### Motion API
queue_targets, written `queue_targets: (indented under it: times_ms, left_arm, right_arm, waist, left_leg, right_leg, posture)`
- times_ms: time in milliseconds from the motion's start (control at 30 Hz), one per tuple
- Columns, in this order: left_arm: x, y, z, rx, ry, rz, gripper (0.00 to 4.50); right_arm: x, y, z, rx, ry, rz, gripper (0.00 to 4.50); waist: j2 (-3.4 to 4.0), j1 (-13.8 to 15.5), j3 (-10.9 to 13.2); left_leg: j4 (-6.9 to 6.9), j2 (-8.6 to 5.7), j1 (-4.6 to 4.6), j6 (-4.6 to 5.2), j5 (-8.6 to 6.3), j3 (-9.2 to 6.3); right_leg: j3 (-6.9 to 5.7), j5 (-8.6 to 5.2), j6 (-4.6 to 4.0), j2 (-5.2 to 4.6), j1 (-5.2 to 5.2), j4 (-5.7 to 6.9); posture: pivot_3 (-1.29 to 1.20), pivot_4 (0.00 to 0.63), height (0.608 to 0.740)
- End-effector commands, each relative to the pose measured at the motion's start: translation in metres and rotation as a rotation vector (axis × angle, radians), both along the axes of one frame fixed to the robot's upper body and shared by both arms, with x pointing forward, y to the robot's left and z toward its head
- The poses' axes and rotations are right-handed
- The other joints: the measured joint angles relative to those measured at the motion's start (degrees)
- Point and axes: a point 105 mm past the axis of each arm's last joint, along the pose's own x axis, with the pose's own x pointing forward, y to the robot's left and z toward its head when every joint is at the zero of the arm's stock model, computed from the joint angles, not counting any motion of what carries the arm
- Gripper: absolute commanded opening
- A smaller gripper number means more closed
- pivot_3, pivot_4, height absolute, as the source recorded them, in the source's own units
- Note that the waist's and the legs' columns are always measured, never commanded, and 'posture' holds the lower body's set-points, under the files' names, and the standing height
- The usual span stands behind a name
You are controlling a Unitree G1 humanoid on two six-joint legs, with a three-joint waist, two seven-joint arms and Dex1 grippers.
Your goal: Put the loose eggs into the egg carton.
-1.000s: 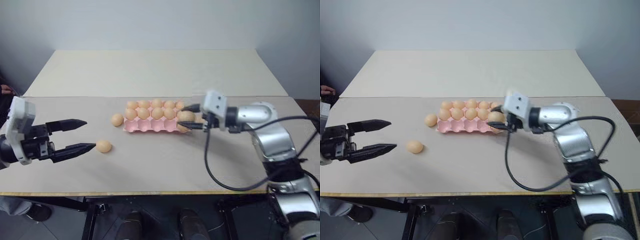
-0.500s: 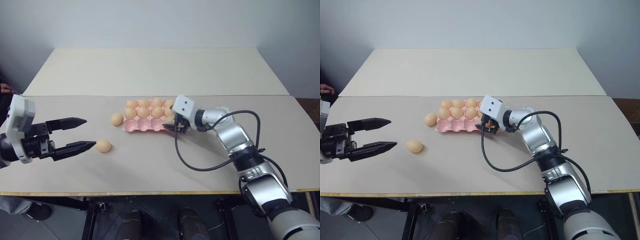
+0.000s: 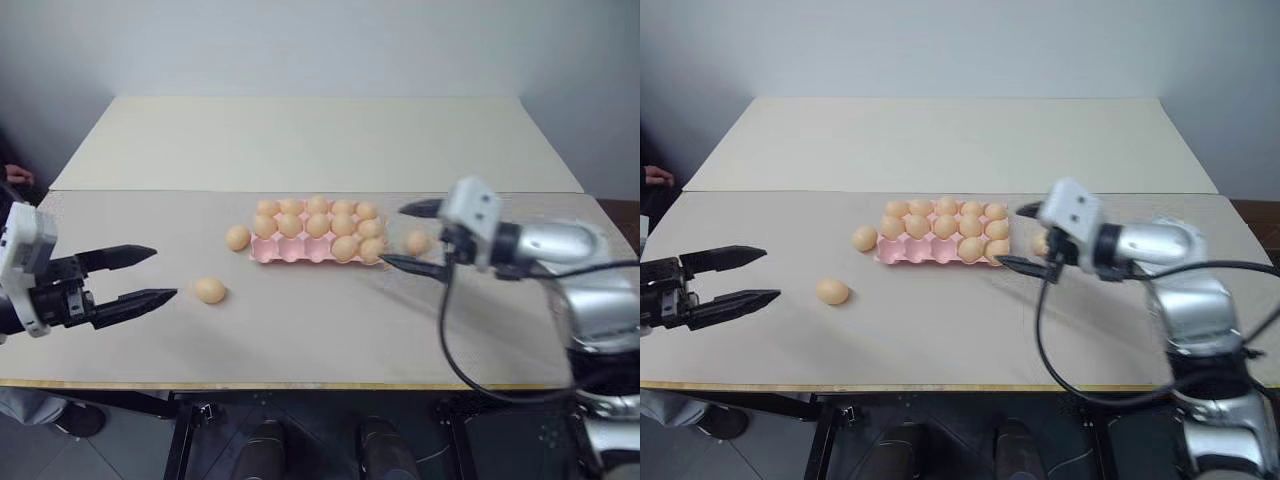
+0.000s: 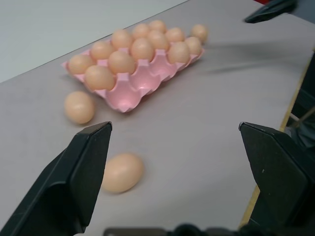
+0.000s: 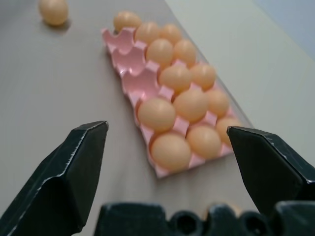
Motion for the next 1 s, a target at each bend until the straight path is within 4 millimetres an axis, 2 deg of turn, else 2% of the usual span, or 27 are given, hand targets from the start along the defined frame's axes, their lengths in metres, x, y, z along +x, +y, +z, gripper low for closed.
queue_targets:
  times_ms: [33,133,200,467,533,667,767,900,1000]
  left_arm:
    - [-0.007,0.010,0.011,0.034,-0.042,0.010,4.50]
    - [-0.007,0.016,0.012,0.036,-0.038,0.031,4.50]
    - [-0.005,0.016,0.012,0.029,-0.044,0.031,4.50]
    - [-0.003,0.008,0.011,0.029,-0.040,0.007,4.50]
    - [-0.001,0.004,0.012,0.028,-0.044,-0.008,4.50]
    - [0.004,-0.006,0.018,0.032,-0.058,-0.050,4.50]
    - [0.004,-0.011,0.021,0.035,-0.072,-0.067,4.50]
    - [0.000,-0.013,0.020,0.034,-0.071,-0.072,4.50]
    - [-0.003,-0.013,0.020,0.034,-0.073,-0.068,4.50]
  right_arm:
    - [-0.020,-0.015,0.017,0.011,-0.032,0.019,4.49]
    - [-0.030,-0.027,0.010,-0.014,0.000,0.013,4.49]
    - [-0.031,-0.028,0.008,-0.005,0.015,0.001,4.49]
    - [-0.017,-0.025,0.004,-0.013,-0.012,-0.026,4.49]
    - [-0.004,-0.022,-0.003,-0.042,-0.031,-0.037,4.49]
    - [0.039,-0.020,-0.027,-0.171,-0.083,-0.120,4.49]
    - [0.068,-0.016,-0.037,-0.190,-0.104,-0.164,4.49]
    - [0.094,-0.009,-0.047,-0.206,-0.119,-0.183,4.49]
    - [0.105,-0.005,-0.053,-0.239,-0.128,-0.181,4.49]
  waist:
    - [0.00,-0.3,0.0]
    - [0.00,-0.2,0.0]
    - [-0.01,-0.2,0.0]
    - [-0.01,-0.1,0.0]
    - [-0.01,-0.2,0.0]
    - [-0.02,-0.2,0.0]
    - [-0.02,-0.5,0.0]
    - [-0.01,-0.5,0.0]
    - [-0.01,-0.5,0.0]
  left_leg:
    - [0.00,0.00,0.04,0.00,0.00,0.05]
    - [-0.02,0.06,0.16,0.02,-0.01,0.11]
    - [-0.02,0.07,0.19,0.02,-0.01,0.13]
    - [-0.02,0.07,0.17,0.02,-0.02,0.16]
    - [-0.02,0.07,0.19,0.02,-0.02,0.17]
    - [-0.02,0.08,0.26,0.02,-0.02,0.18]
    - [-0.02,0.08,0.14,0.02,-0.02,0.19]
    - [-0.02,0.08,0.02,0.01,-0.01,0.21]
    - [-0.01,0.07,-0.02,0.00,-0.01,0.23]
  right_leg:
    - [0.05,0.00,0.00,0.00,0.00,0.01]
    - [0.11,0.00,0.00,0.07,0.08,0.03]
    - [0.12,0.00,0.00,0.08,0.12,0.03]
    - [0.16,0.00,0.00,0.07,0.12,-0.03]
    - [0.16,0.01,0.00,0.07,0.14,-0.04]
    - [0.17,0.03,0.00,0.09,0.17,-0.04]
    - [0.21,0.03,-0.01,0.10,0.02,-0.03]
    - [0.26,0.03,-0.01,0.11,-0.12,-0.03]
    - [0.29,0.04,-0.01,0.10,-0.14,-0.04]
  posture:
    - [0.00,0.150,0.740]
    - [0.00,0.150,0.740]
    - [0.00,0.150,0.740]
    - [0.00,0.150,0.740]
    - [0.00,0.150,0.740]
    - [0.00,0.150,0.740]
    - [0.00,0.150,0.740]
    - [0.00,0.150,0.740]
    - [0.00,0.150,0.740]
